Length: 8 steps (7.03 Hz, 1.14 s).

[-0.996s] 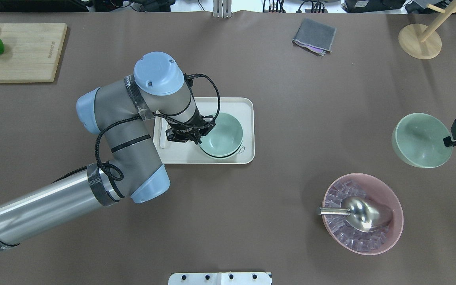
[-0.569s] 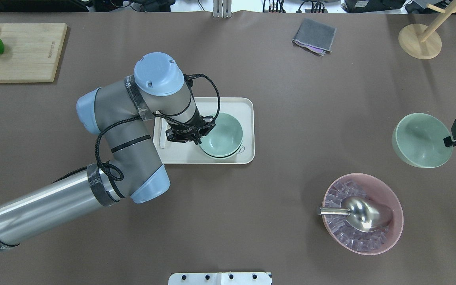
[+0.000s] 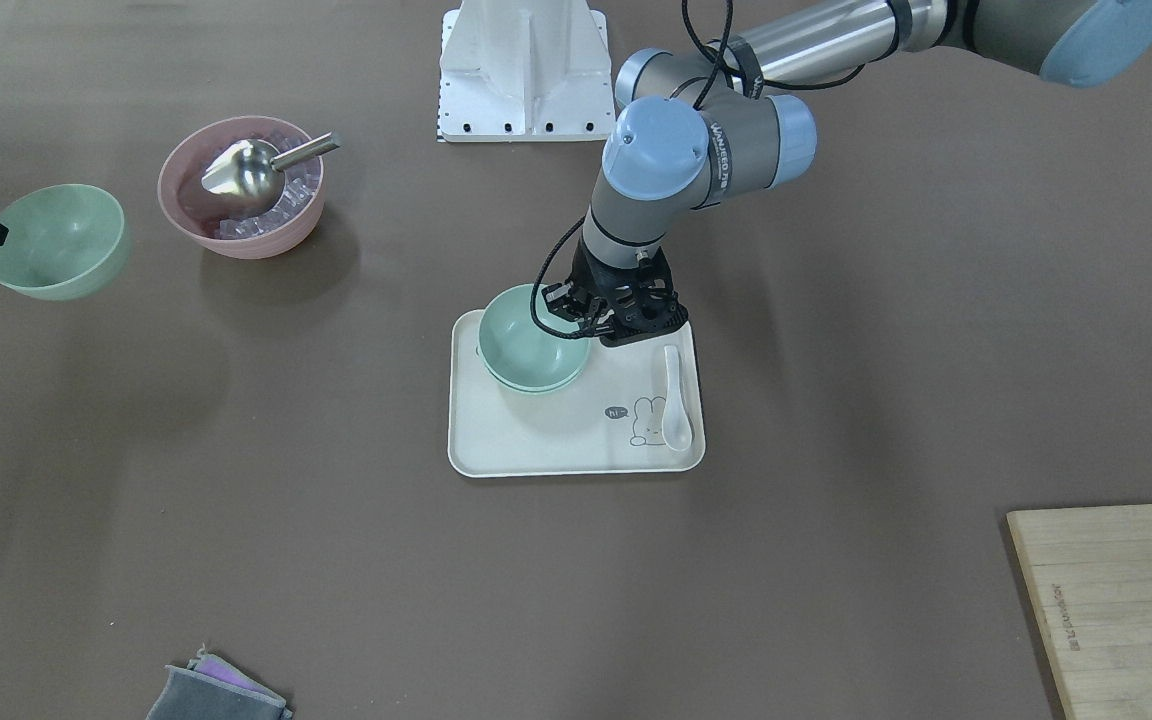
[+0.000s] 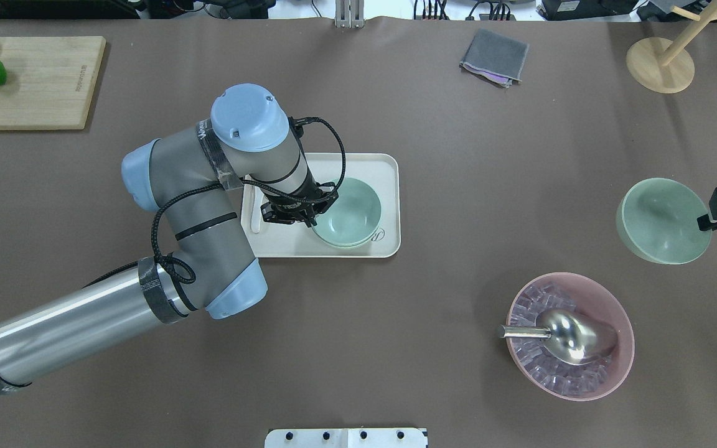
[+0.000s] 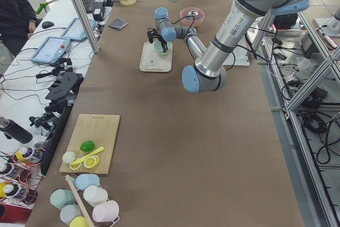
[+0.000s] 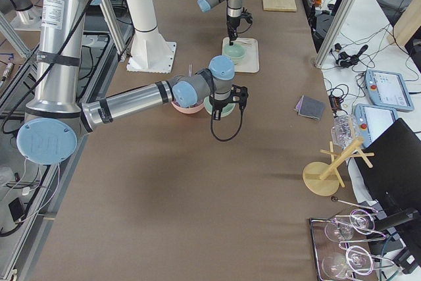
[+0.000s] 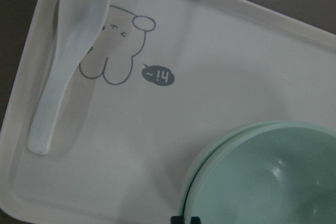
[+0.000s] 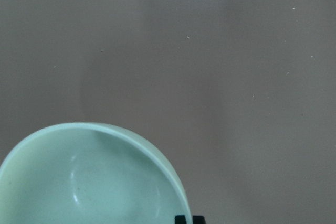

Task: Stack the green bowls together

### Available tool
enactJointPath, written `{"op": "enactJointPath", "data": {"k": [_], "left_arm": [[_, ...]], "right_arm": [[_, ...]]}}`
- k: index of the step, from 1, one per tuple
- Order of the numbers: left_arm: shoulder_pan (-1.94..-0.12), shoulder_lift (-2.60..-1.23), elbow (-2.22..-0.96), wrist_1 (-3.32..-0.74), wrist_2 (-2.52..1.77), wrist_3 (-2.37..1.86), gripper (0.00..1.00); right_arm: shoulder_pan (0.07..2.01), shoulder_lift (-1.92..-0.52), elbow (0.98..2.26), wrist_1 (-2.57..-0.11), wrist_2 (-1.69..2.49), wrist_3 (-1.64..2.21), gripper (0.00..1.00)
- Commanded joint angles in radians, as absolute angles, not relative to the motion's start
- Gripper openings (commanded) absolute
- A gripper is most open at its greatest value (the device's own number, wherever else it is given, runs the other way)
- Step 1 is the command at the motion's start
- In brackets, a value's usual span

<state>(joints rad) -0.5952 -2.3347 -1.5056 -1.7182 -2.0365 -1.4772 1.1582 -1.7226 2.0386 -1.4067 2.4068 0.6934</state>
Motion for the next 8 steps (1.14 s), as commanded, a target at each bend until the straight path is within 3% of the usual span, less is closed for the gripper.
{"op": "enactJointPath", "data": {"k": [1, 3, 5, 8], "left_arm": [[-0.591, -2.329, -1.505, -1.761, -2.017, -1.477, 0.98], [-0.595, -2.326, -1.538, -1.763, -2.017, -1.470, 0.98], [-0.630, -2.245, -1.650, -1.735, -2.051, -1.444, 0.98], [-0.750, -2.119, -1.865, -1.510, -2.080, -1.170, 0.98]], "right_arm": [[1.158, -1.723, 2.039, -1.407, 2.407, 0.693, 0.00], [1.161, -1.720, 2.039, -1.407, 2.411, 0.693, 0.00], [1.192, -1.660, 2.071, -1.504, 2.459, 0.693, 0.00], [1.127, -1.249, 2.155, -2.026, 2.436, 0.698, 0.00]]}}
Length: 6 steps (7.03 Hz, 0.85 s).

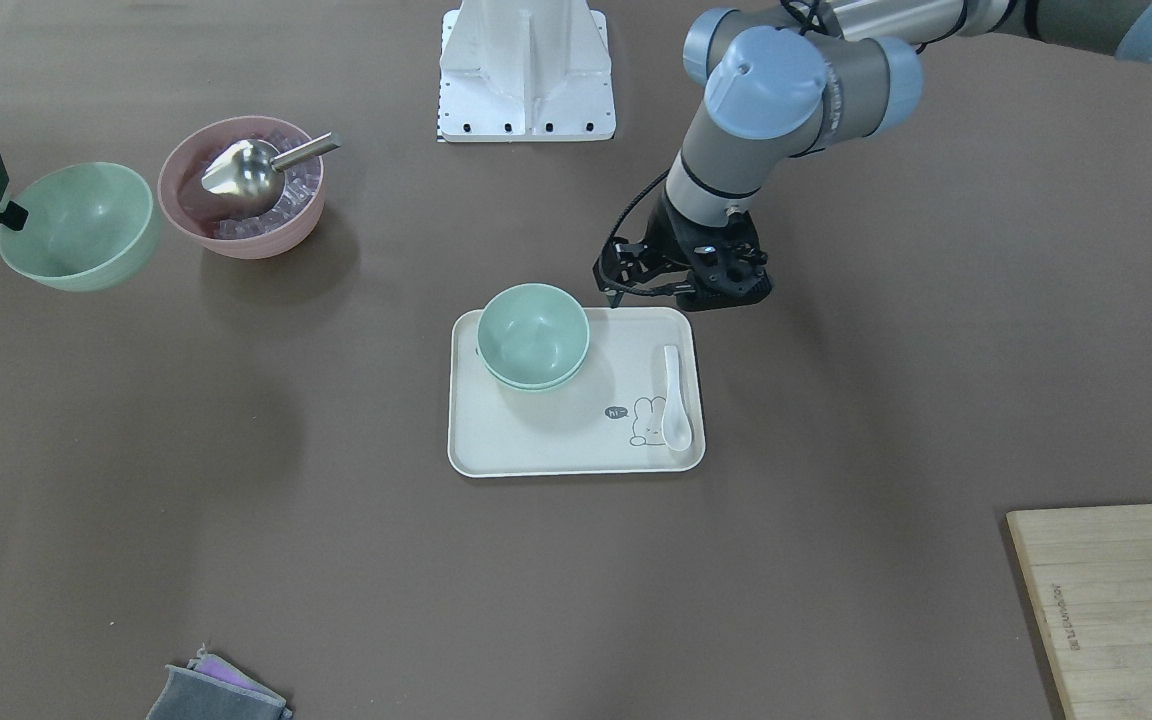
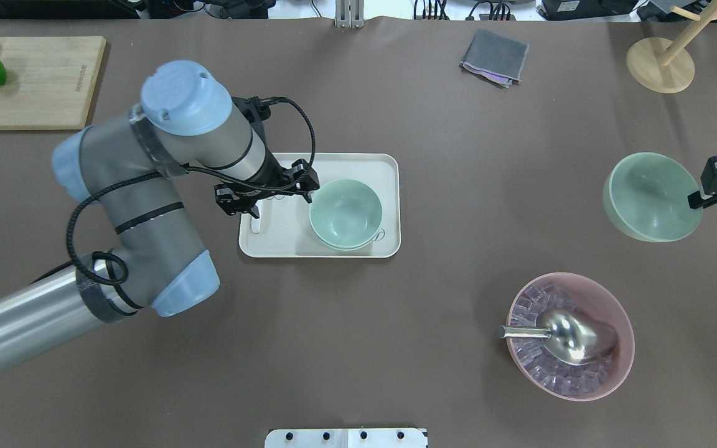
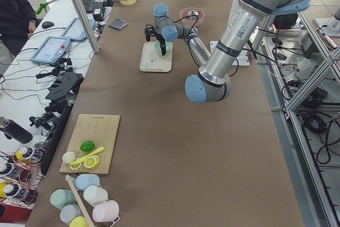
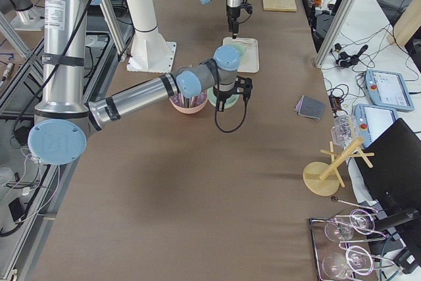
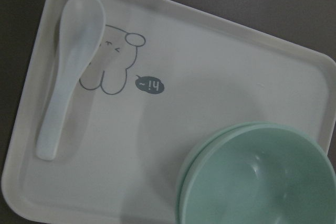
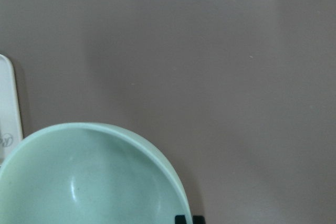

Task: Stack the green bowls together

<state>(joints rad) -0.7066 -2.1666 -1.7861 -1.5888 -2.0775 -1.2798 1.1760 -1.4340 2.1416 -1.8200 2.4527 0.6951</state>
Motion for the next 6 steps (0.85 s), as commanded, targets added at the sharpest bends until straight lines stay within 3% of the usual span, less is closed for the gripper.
{"op": "enactJointPath", "data": {"k": [1, 3, 6], "left_arm": [[-0.779, -2.047, -1.922, -1.511, -2.083, -1.128, 0.98], [-0.854, -1.967, -1.963, -1.512, -2.088, -1.024, 0.98], [-0.862, -1.967, -1.954, -1.514, -2.088, -1.005, 0.98]], "right_arm": [[1.039, -1.151, 2.136, -2.073, 2.386, 0.730, 0.00], [0.896, -1.005, 2.010, -1.964, 2.298, 0.921, 0.00], [0.740, -0.846, 1.759, -1.773, 2.179, 1.071, 0.00]]}}
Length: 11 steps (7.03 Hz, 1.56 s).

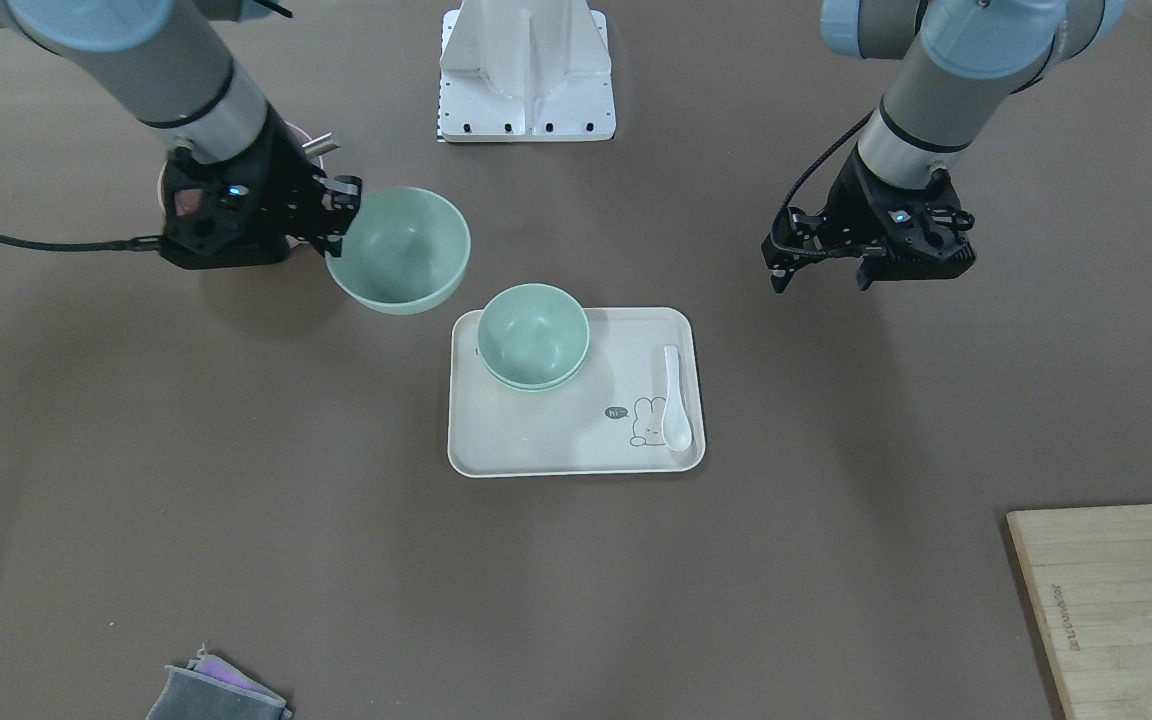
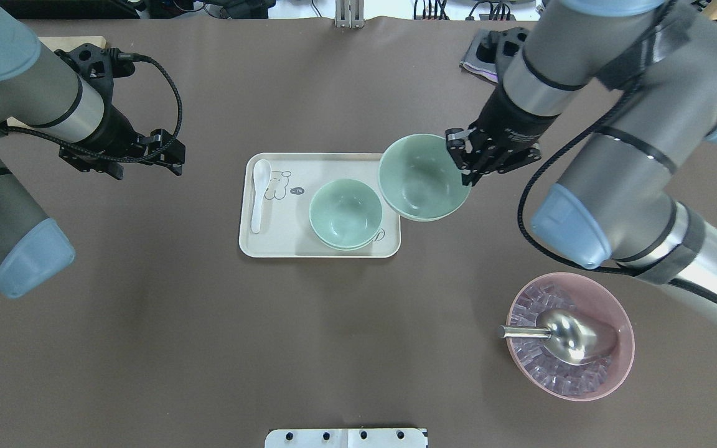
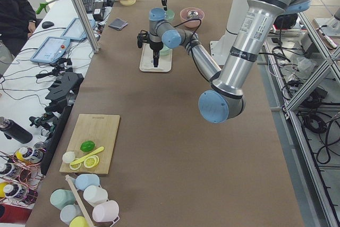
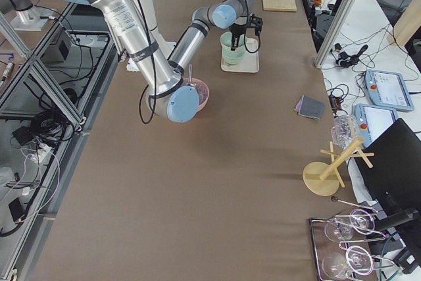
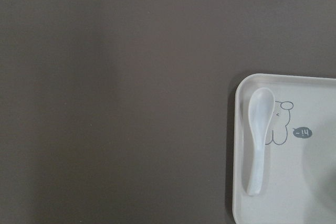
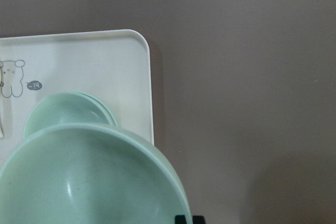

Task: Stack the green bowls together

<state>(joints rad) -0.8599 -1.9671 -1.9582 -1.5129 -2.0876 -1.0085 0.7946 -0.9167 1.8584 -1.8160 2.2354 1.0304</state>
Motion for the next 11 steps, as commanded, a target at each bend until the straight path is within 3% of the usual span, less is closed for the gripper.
{"op": "enactJointPath", "data": {"k": [1, 2, 11], "left_arm": [[-0.862, -1.967, -1.948, -1.514, -2.086, -1.005, 0.98], [-0.862, -1.967, -1.948, -1.516, -2.086, -1.006, 0.98], [-0.858, -1.971, -1.930, -1.517, -2.086, -1.009, 0.98]], "right_arm": [[0.714, -0.842, 1.705, -1.708, 2.172, 1.078, 0.00], [0.694, -0.825, 1.645, -1.647, 2.158, 1.110, 0.00], [0.660, -0.784, 1.513, -1.551, 2.149, 1.121, 0.00]]}}
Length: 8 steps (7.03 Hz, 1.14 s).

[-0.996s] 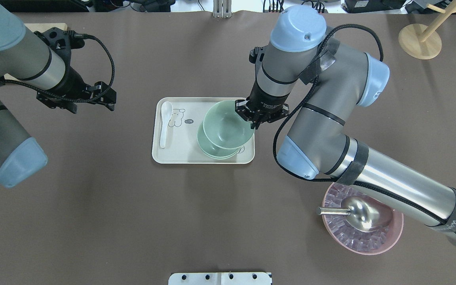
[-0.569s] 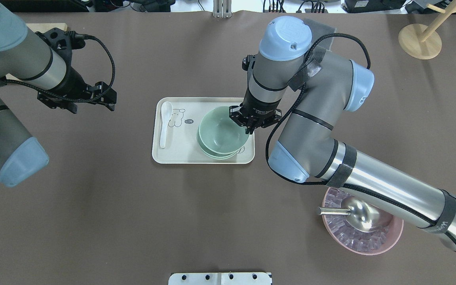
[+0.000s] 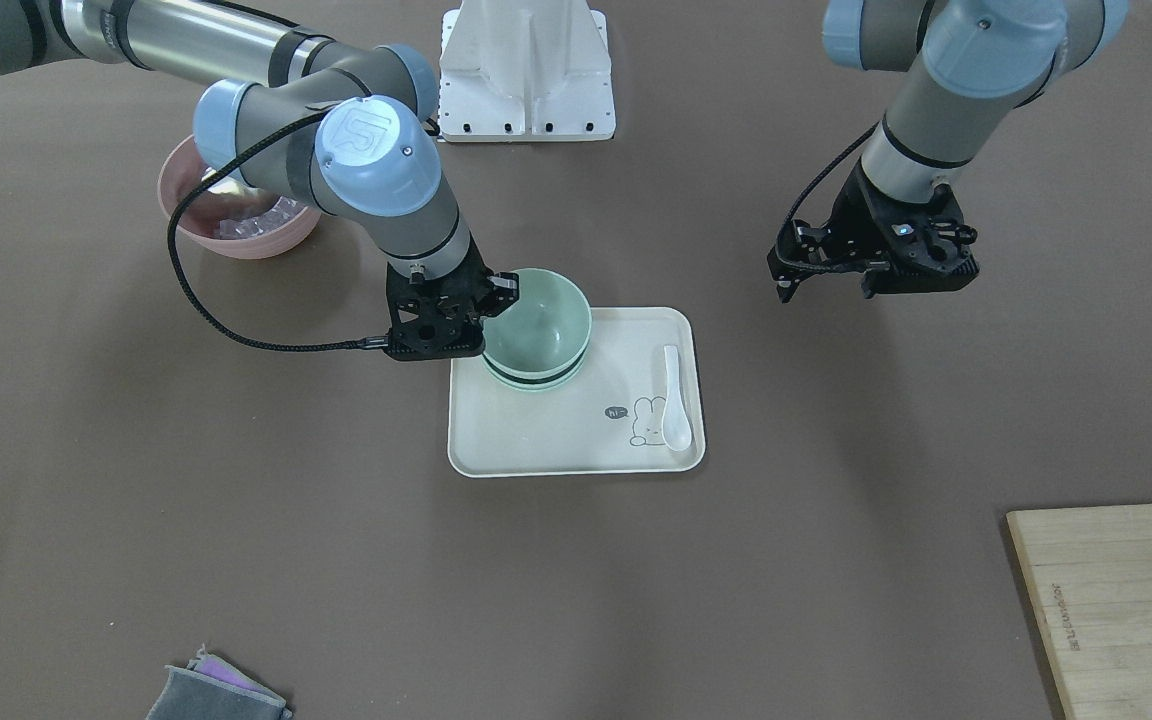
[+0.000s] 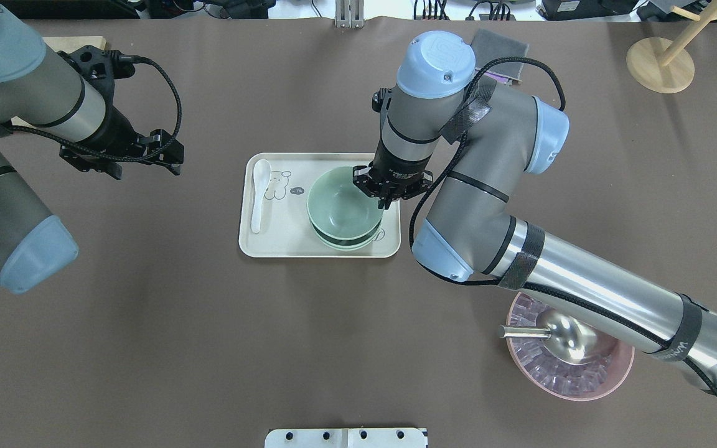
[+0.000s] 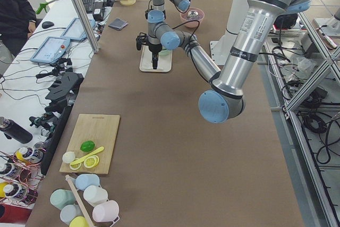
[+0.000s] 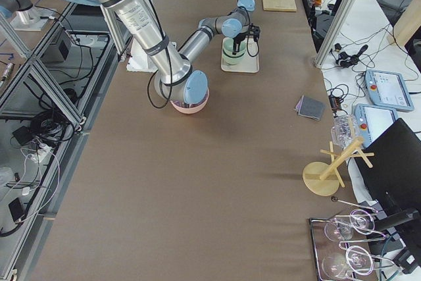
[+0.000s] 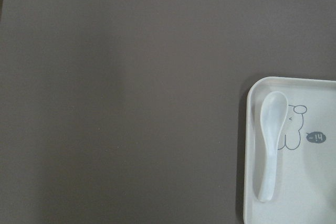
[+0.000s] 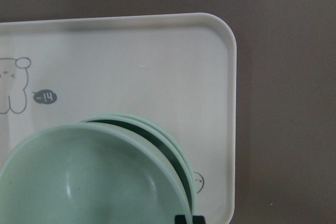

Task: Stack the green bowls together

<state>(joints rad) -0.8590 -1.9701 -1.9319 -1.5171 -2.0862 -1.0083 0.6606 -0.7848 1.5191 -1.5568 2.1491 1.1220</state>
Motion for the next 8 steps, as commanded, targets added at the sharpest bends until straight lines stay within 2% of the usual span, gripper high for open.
{"op": "enactJointPath", "data": {"k": [1, 8], "left_arm": [[-0.857, -1.973, -1.930, -1.517, -2.085, -1.011, 0.98], [-0.856, -1.977, -1.922, -1.517, -2.085, -1.017, 0.98]], "right_arm": [[0.658, -0.784, 1.505, -1.551, 2.149, 1.121, 0.00], [0.654, -0.782, 1.474, -1.514, 2.149, 1.123, 0.00]]}}
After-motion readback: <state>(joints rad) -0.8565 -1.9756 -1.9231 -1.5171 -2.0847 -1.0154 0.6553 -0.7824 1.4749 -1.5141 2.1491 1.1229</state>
